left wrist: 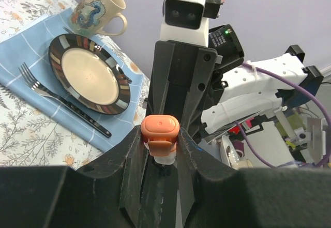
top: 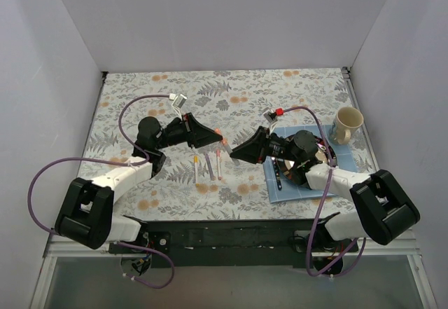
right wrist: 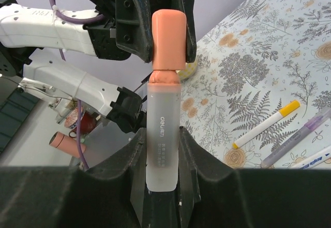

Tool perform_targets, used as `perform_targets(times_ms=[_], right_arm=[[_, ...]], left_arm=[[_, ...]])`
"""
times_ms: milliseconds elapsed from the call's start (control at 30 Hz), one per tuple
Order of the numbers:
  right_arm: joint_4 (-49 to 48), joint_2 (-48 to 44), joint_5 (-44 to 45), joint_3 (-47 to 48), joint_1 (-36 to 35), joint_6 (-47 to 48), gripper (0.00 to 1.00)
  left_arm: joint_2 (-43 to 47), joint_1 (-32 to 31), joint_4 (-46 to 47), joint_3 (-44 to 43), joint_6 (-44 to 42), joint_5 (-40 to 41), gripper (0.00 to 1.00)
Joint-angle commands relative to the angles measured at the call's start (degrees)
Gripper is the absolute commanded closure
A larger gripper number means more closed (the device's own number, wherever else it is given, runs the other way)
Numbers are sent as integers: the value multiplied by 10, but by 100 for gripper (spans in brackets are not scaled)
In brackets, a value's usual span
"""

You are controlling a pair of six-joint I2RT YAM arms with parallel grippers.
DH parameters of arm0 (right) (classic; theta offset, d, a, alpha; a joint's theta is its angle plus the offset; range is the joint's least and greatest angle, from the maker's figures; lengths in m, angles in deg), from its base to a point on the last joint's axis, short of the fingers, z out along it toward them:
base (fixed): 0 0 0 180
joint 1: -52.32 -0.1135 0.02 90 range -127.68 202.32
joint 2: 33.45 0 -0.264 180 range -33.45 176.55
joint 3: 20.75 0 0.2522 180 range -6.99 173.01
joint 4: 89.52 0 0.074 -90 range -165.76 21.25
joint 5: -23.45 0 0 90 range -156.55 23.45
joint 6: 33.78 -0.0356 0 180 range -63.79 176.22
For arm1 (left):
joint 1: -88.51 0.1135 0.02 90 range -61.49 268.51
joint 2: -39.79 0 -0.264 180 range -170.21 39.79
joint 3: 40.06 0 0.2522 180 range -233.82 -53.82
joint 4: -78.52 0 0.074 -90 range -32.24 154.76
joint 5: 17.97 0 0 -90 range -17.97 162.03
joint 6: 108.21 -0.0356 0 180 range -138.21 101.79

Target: Insert the pens into the pen caps

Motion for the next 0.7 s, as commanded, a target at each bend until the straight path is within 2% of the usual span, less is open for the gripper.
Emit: perform_targets(times_ms=[0,167,267,367,433,667], right_arm=[[-58,11,5,33,-5,-13,99],[-60,20,23,39,-7,-17,99],[-61,27,28,43,-6,-18,99],[-67,36,31,48,-7,-24,99],[-69,39,34,49,-6,-25,99],[-72,46,37,61,-7,-27,99]], left_arm=[[-19,2,106,27,56,-25,87],[-52,-1,216,47,110,-44,78],[-62,-2,245,50,128,-50,72],[-65,-3,247,49,129,-52,67],[-64,-4,241,49,117,-52,60],[-47,-12,182,48,65,-37,53]])
